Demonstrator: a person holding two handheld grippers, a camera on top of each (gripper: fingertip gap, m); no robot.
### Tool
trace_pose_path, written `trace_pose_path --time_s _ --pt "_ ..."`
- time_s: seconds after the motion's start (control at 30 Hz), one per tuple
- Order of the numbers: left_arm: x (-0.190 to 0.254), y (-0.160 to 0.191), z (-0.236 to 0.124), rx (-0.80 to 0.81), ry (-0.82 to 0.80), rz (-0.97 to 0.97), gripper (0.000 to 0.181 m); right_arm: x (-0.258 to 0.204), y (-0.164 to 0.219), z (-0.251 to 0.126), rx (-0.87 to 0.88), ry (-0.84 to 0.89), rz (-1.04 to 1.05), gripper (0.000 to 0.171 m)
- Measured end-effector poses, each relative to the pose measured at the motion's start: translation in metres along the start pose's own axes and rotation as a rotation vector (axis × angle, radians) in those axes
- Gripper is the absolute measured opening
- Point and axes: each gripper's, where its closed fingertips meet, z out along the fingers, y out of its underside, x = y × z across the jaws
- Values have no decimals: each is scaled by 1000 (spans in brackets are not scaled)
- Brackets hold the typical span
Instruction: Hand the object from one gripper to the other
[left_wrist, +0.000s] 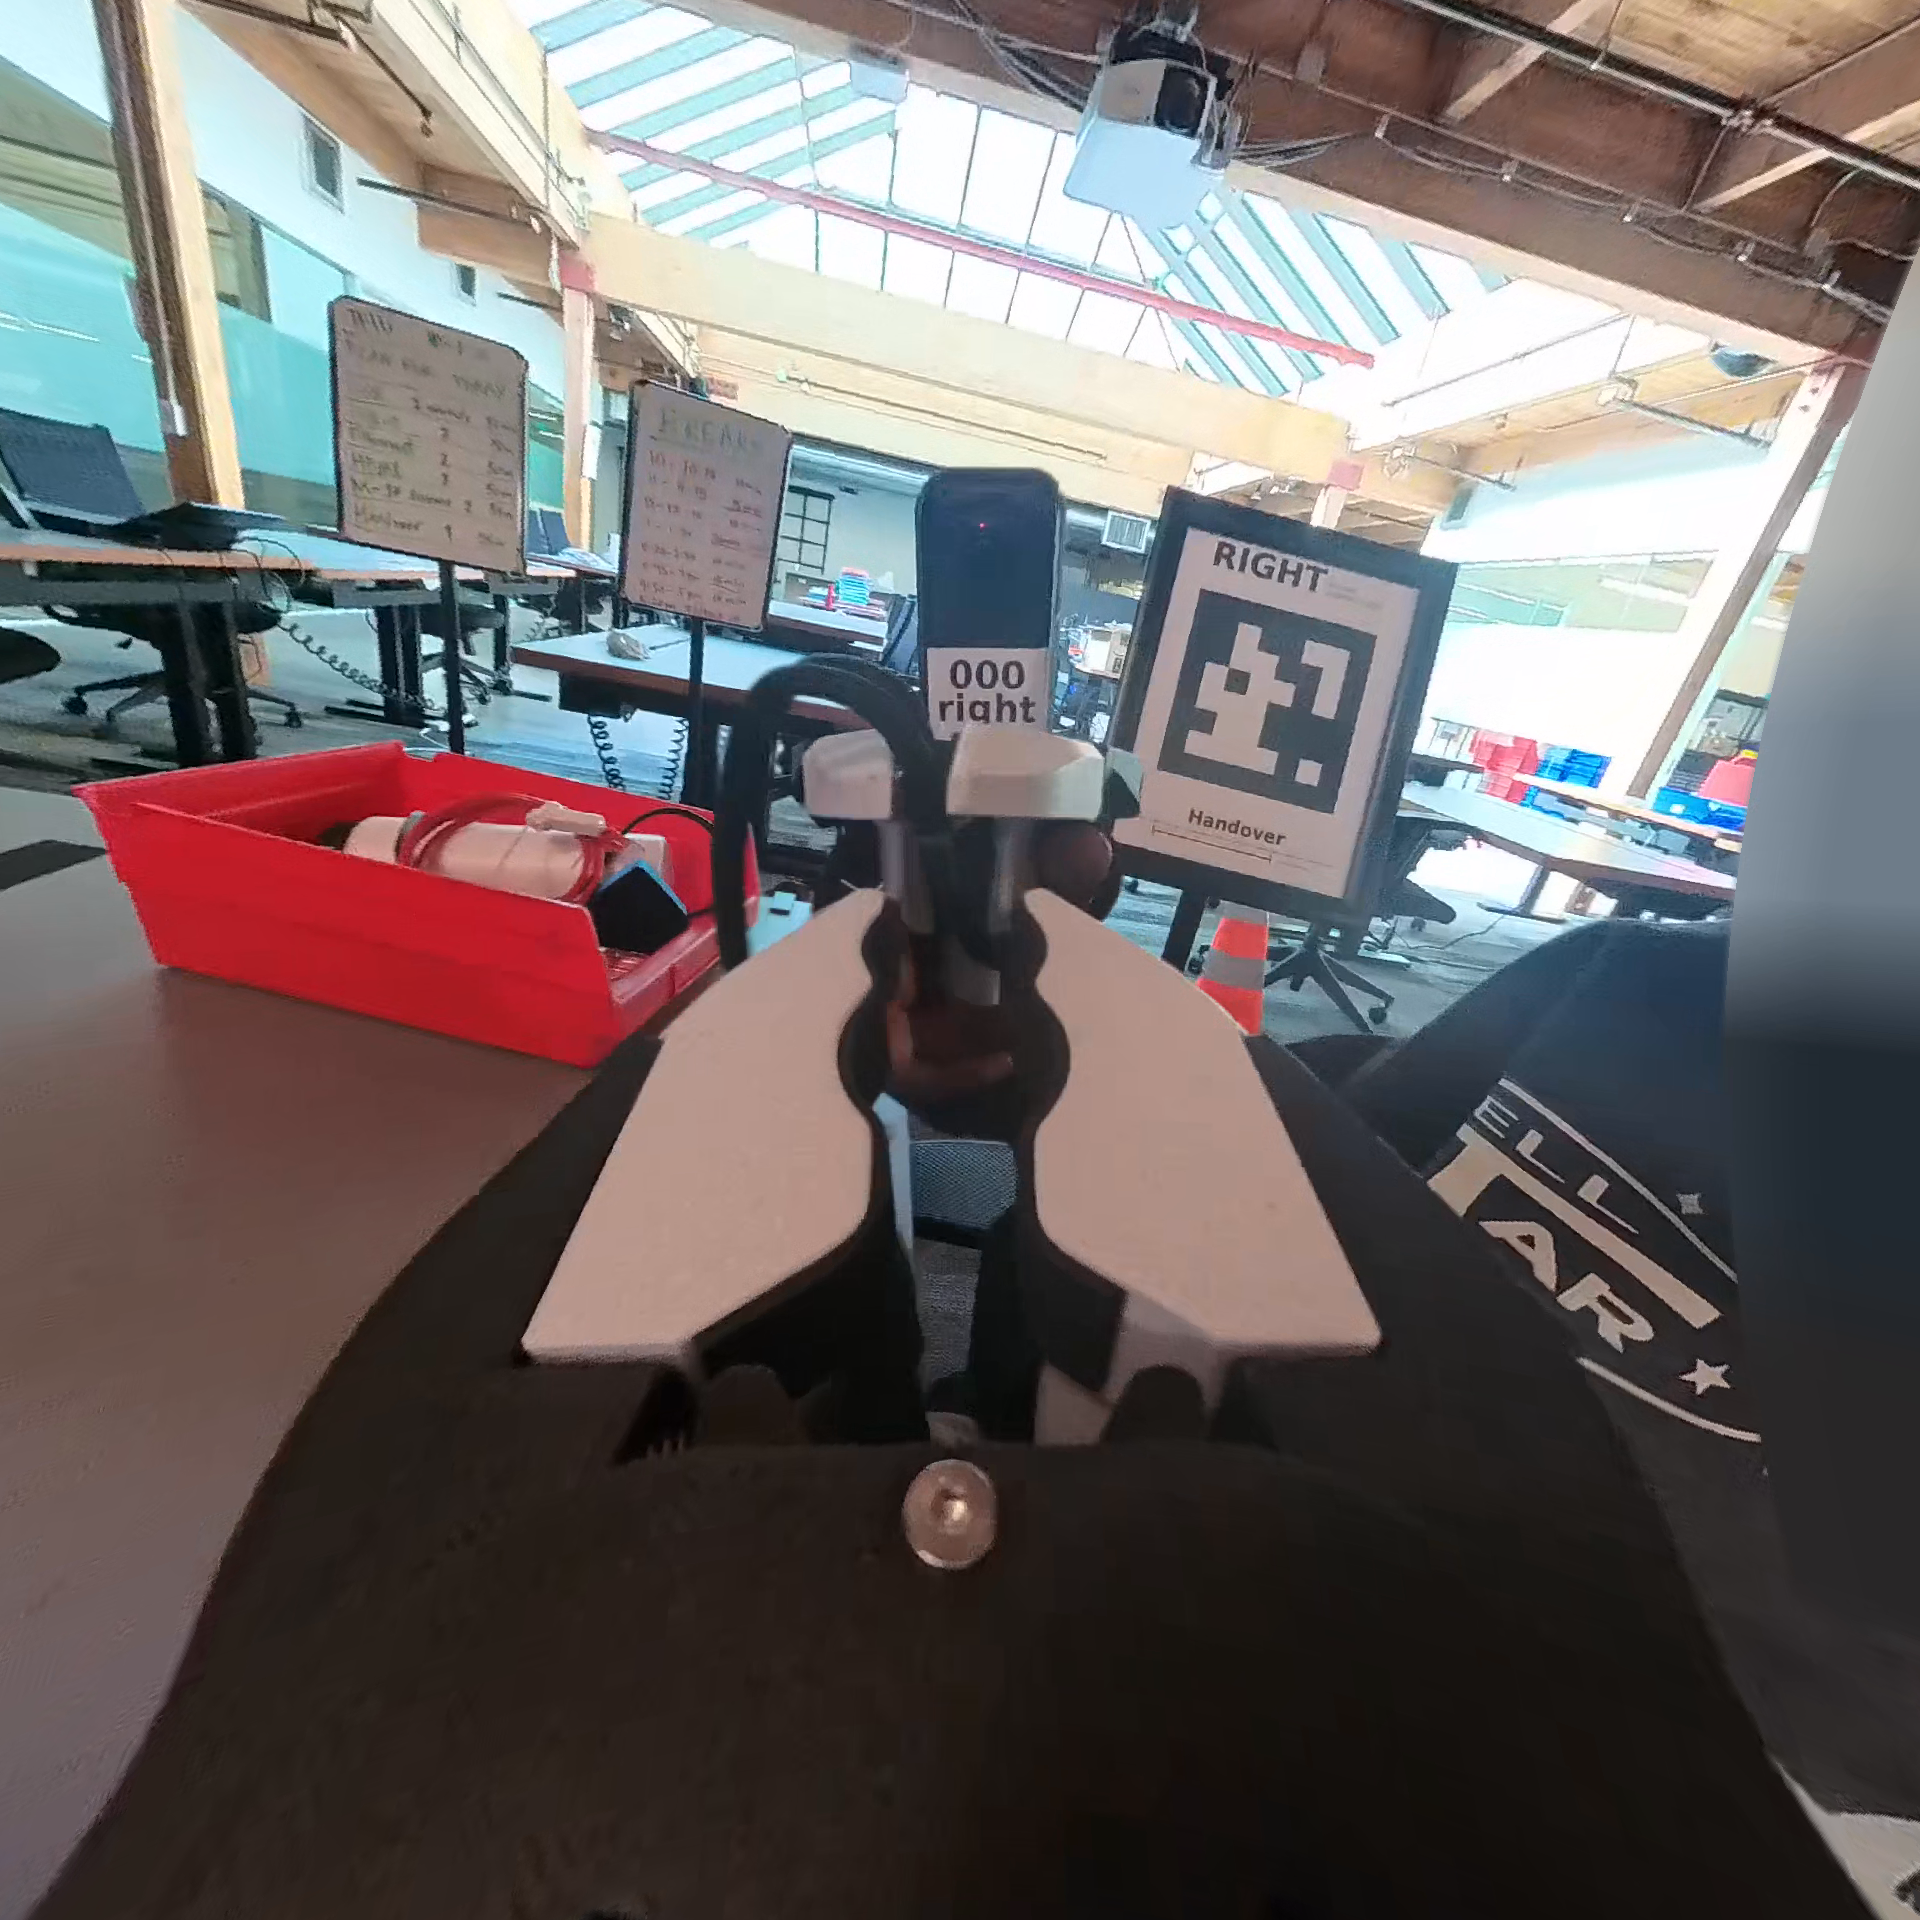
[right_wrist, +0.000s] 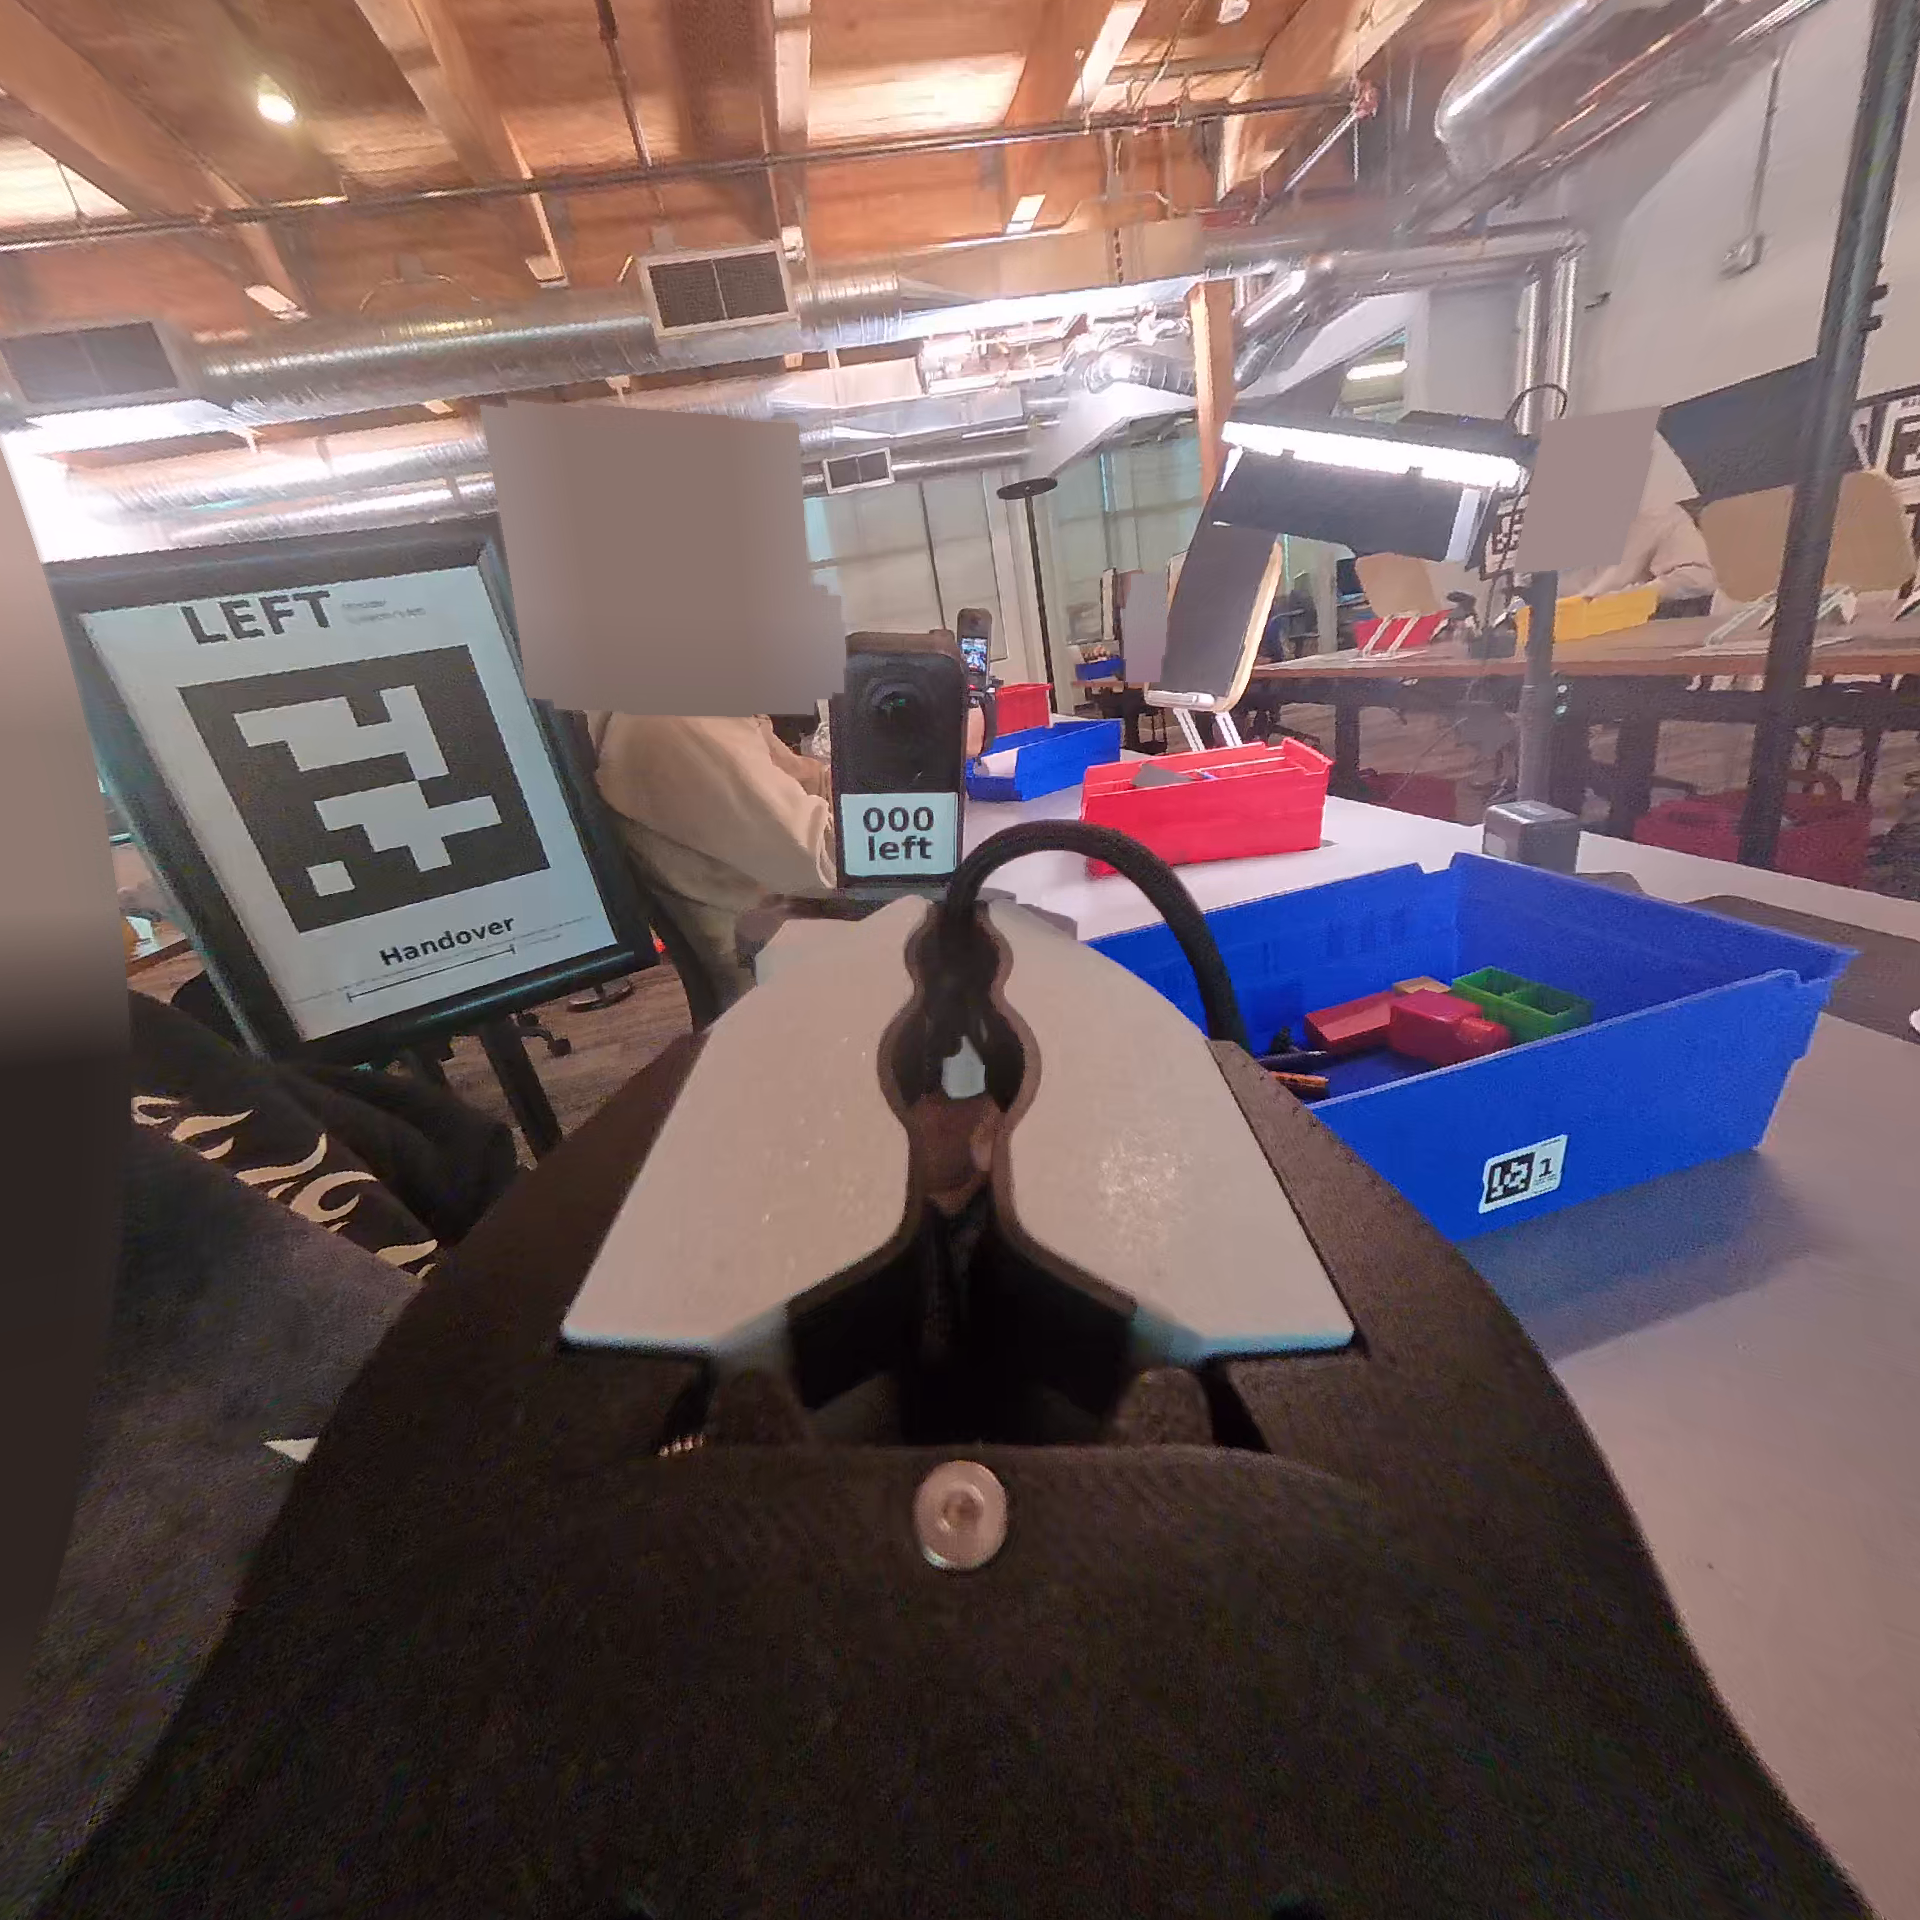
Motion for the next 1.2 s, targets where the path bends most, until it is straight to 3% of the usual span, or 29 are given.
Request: trace_pose_path --time_s 0.13,0.27,0.37,0.5,0.6,0.73,0.8,0.9,1.0,1.07,1.17,1.2 --pt "-1 -3 3 46 -11 -5 7 -3 5 4 -18 -9 -2 6" --pt "-3 -3 3 55 4 -47 6 -2 5 2 -36 1 -25 6" --pt "-3 -6 1 77 25 -109 6 1 4 -3 -43 23 -113 17" --pt "-8 -11 -6 91 20 -161 5 2 1 -14 -55 57 -488 30" --pt "-9 -13 -10 96 29 -193 6 0 1 -24 -74 125 -976 30" --pt "-4 -7 -7 53 63 -224 6 14 -1 -31 -164 384 -1737 29" --pt "0 -3 -4 31 84 -237 6 14 6 -27 -207 421 -1976 30" --pt "5 5 1 -15 107 -244 6 -2 7 -18 -91 416 -2065 40" --pt "8 13 4 -61 120 -243 6 -2 12 -16 -148 418 -2157 40" --pt "11 19 6 -100 138 -244 6 2 16 -14 -202 414 -2200 32" --pt "13 24 8 -135 141 -229 6 2 13 -15 -199 456 -2238 5" --pt "14 24 7 -132 141 -207 7 3 14 -15 -214 445 -2213 4"
